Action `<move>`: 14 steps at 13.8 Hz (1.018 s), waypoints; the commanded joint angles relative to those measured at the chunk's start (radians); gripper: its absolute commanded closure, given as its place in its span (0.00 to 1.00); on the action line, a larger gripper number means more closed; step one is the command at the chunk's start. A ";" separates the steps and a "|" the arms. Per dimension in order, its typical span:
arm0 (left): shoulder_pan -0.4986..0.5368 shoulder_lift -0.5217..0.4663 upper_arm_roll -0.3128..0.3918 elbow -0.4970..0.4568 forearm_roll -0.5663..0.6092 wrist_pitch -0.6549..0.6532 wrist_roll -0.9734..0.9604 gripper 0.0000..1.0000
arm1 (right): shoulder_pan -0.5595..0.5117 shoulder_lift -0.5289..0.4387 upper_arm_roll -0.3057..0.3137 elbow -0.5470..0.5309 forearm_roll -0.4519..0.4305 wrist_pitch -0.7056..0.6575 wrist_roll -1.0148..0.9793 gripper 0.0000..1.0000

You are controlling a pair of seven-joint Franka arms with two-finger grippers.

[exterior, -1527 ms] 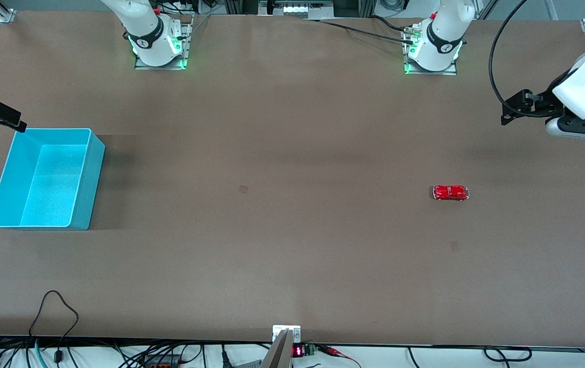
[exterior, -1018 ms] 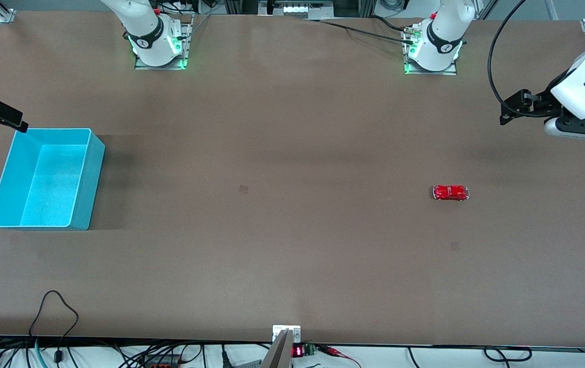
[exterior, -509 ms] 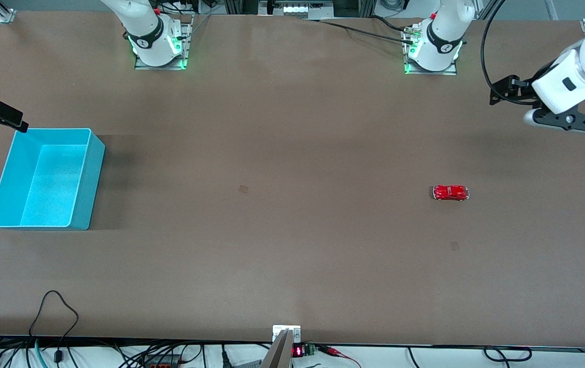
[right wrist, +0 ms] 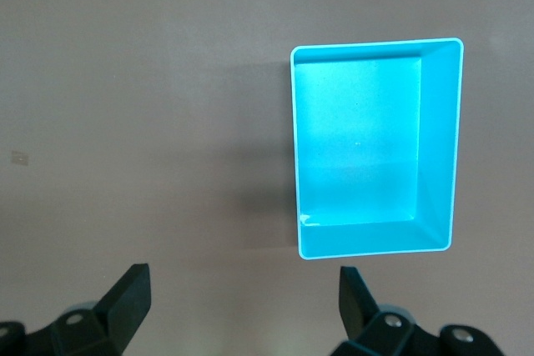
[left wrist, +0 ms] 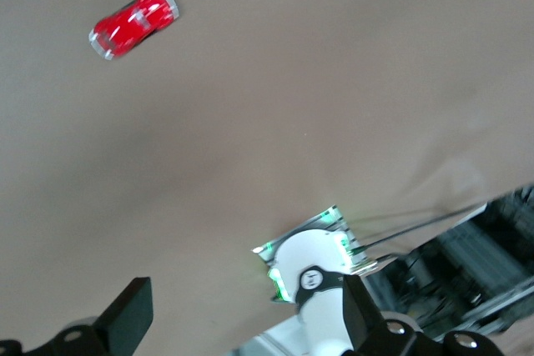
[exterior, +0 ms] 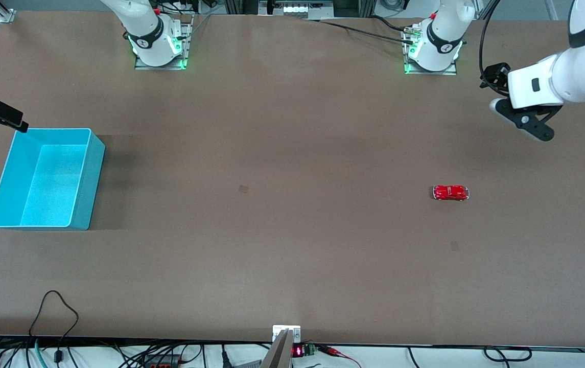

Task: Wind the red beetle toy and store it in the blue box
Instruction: 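Move the left gripper over the red toy car, then lower the left gripper onto the red car and close on it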

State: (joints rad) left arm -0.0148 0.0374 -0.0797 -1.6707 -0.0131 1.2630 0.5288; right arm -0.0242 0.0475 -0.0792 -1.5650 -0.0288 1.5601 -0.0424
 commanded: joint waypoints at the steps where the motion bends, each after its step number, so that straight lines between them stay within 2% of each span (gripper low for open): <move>1: 0.001 0.030 0.001 -0.003 0.036 0.073 0.207 0.00 | 0.001 0.005 0.003 0.017 0.012 -0.011 0.010 0.00; 4: 0.001 0.096 0.000 -0.009 0.122 0.226 0.471 0.00 | 0.000 0.006 0.003 0.017 0.012 -0.011 0.010 0.00; 8: 0.016 0.275 0.001 -0.024 0.159 0.461 0.741 0.00 | 0.001 0.006 0.003 0.017 0.012 -0.011 0.009 0.00; 9: 0.033 0.292 0.001 -0.056 0.165 0.540 0.782 0.00 | 0.003 0.006 0.003 0.016 0.012 -0.011 0.007 0.00; 12: 0.073 0.286 0.000 -0.263 0.165 0.839 0.827 0.00 | 0.015 0.008 0.003 0.016 0.013 0.000 0.001 0.00; 14: 0.085 0.305 0.000 -0.340 0.163 1.007 0.890 0.00 | 0.018 0.009 0.003 0.016 0.012 0.002 -0.002 0.00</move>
State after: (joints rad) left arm 0.0564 0.3723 -0.0755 -1.9208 0.1377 2.1522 1.3502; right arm -0.0110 0.0479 -0.0760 -1.5649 -0.0282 1.5611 -0.0425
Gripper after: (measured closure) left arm 0.000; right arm 0.000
